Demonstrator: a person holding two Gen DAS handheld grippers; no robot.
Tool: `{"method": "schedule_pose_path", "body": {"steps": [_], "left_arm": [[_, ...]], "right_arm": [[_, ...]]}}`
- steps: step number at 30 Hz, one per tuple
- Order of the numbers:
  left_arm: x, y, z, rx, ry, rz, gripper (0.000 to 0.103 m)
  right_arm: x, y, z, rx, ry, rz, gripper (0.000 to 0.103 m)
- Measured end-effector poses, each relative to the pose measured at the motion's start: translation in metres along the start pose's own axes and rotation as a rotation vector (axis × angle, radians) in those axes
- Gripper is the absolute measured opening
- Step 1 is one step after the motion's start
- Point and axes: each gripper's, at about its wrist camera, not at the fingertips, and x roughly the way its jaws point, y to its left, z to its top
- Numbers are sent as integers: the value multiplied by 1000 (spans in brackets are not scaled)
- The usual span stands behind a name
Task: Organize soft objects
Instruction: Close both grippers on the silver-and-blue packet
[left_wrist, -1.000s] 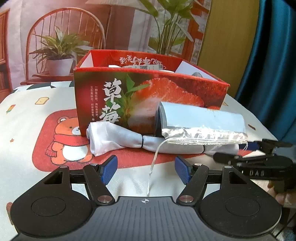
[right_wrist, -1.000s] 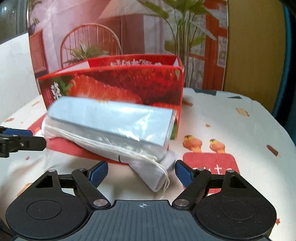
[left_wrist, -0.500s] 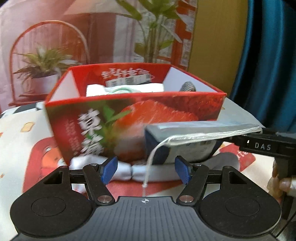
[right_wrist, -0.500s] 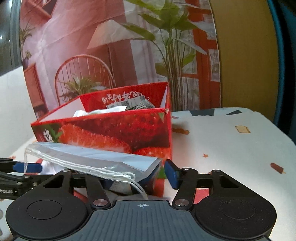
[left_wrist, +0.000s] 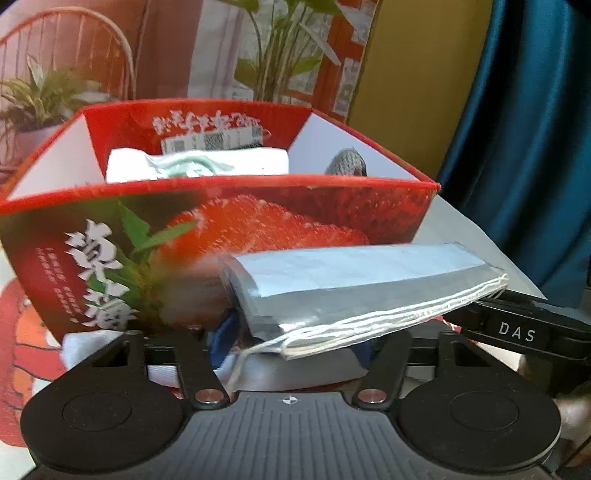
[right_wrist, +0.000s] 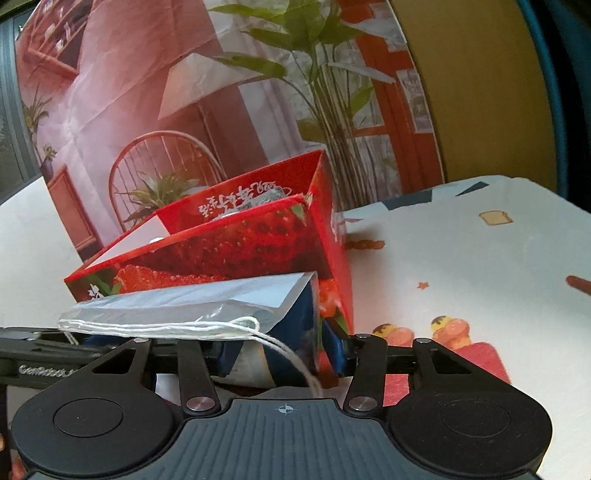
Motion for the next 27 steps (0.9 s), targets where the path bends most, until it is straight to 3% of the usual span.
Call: {"method": "schedule_pose_path", "body": {"steps": [13,20,27], "left_arm": [[-10,-7,-9,-13,-17,-5,52],[-58,-12,-7,-19,-137,-22,52],[-99,-9,18,-22,-248,-5,52]], "right_arm": [[-4,7,-4,-22,4,31,30],[-30,23,8,-50,-57,64,30],[-46,52,43,-88,-122,110,30]]}}
